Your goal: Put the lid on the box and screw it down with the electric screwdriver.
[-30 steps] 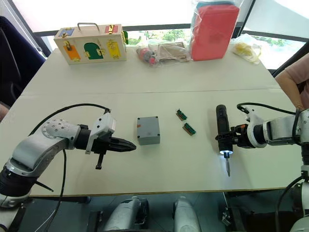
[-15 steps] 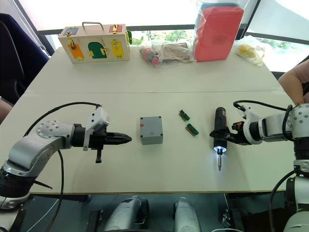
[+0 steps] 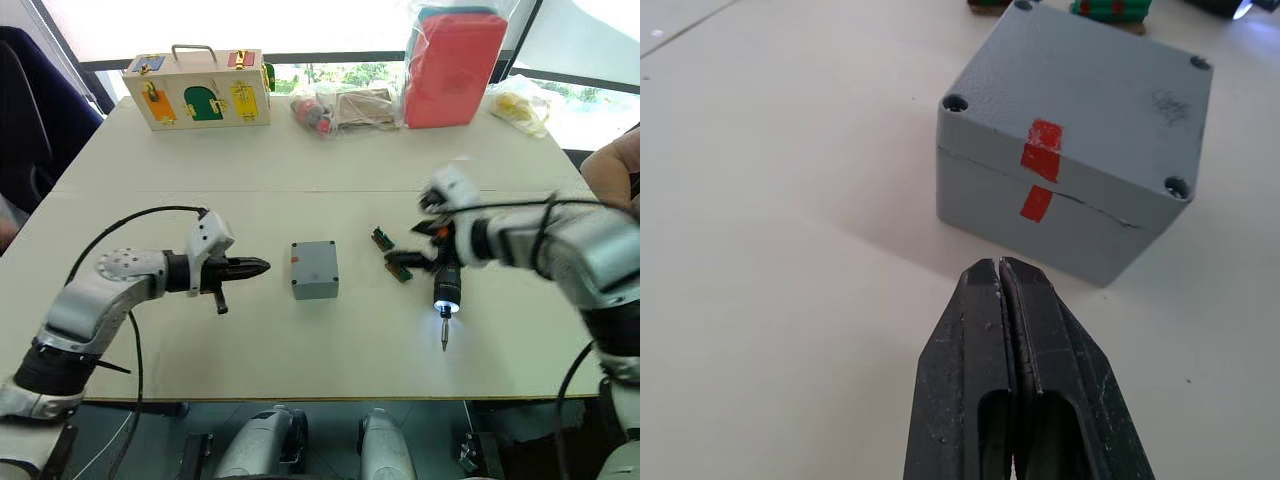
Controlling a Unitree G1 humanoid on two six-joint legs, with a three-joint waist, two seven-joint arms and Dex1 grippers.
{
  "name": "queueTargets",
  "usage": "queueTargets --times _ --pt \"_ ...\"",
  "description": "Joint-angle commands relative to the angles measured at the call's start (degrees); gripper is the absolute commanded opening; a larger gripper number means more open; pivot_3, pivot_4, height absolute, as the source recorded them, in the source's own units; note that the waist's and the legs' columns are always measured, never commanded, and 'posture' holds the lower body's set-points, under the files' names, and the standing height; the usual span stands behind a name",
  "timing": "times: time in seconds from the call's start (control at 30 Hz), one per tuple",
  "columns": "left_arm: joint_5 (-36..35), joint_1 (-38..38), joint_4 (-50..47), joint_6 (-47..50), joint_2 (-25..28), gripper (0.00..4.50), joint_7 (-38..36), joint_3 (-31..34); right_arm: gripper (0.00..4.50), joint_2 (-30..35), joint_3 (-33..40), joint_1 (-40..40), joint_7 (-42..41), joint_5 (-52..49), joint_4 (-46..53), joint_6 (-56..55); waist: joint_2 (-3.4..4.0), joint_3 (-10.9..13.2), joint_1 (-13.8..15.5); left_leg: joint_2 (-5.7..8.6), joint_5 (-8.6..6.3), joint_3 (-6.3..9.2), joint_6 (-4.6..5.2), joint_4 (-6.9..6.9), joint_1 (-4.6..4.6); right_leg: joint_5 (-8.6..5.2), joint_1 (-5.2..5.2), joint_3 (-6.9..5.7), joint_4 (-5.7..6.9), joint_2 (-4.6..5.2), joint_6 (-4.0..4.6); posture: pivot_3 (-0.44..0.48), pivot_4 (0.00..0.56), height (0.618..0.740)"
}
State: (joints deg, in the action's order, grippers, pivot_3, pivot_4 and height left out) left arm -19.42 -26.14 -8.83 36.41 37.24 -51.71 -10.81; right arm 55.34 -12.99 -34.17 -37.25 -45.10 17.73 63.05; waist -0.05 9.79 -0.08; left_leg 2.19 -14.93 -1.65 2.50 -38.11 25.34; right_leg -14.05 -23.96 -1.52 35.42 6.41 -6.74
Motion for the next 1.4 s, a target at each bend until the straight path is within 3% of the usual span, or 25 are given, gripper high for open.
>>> queueTargets --times 0.03,0.47,0.77,0.93,1.1,1.27,1.4 --pt "2.3 -1.2 1.1 -2.3 -0.8 0.00 -0.2 -1.7 4.46 -3.4 -0.4 1.2 -0.1 2.5 3.2 -1.8 0.02 0.0 0.3 0.01 0.00 -0.01 0.00 -0.01 0.03 0.00 -0.04 0.00 0.02 0.01 0.00 0.000 0.150 0.740" --pt "8.2 -9.1 13.8 -10.1 -7.6 0.00 -3.3 -6.3 4.46 -12.1 -5.1 2.3 -3.0 8.5 5.8 -2.5 0.01 0.0 0.8 0.11 0.21 0.06 -0.36 -0.07 0.01 0.01 -0.02 -0.08 0.14 -0.03 0.01 0.000 0.150 0.740" --pt "13.4 -14.2 24.0 -16.1 -10.8 0.00 -2.9 -6.3 4.46 -17.8 -1.2 2.8 -0.8 4.5 11.3 4.4 0.00 0.0 0.8 0.11 0.13 0.06 -0.21 -0.11 0.01 0.00 -0.07 -0.09 0.36 -0.11 0.00 0.000 0.150 0.740" --pt "13.8 -11.2 19.7 -14.1 -6.8 0.00 -4.0 -4.1 4.46 -12.6 1.8 5.1 -2.2 5.6 14.0 3.8 0.00 0.0 0.8 0.11 0.09 0.06 -0.13 -0.14 0.01 0.00 -0.07 -0.09 0.56 -0.11 0.00 0.000 0.150 0.740" --pt "10.2 -3.9 7.6 -7.6 -0.1 0.00 -7.7 -2.2 4.46 -5.6 -1.6 6.2 -6.6 14.9 8.7 -7.8 0.00 0.0 0.6 0.11 0.07 0.06 -0.10 -0.13 0.01 -0.01 -0.12 -0.08 0.58 -0.10 0.00 0.000 0.150 0.740" --pt "7.4 1.2 -1.3 -2.5 2.2 0.00 -8.6 -1.9 4.46 -7.3 -5.0 4.7 -9.6 21.6 0.6 -16.6 0.00 0.0 0.8 0.10 0.09 0.06 -0.14 -0.14 -0.03 -0.03 -0.12 -0.07 0.55 -0.11 0.02 0.000 0.150 0.740" --pt "7.9 1.1 -1.7 -0.6 -0.7 0.00 -4.4 -2.3 4.46 -11.5 -7.2 2.6 -11.4 24.1 -2.1 -19.9 -0.01 0.0 0.8 0.10 0.12 0.06 -0.18 -0.16 -0.06 -0.03 -0.09 -0.06 0.58 -0.13 0.02 0.000 0.150 0.740"
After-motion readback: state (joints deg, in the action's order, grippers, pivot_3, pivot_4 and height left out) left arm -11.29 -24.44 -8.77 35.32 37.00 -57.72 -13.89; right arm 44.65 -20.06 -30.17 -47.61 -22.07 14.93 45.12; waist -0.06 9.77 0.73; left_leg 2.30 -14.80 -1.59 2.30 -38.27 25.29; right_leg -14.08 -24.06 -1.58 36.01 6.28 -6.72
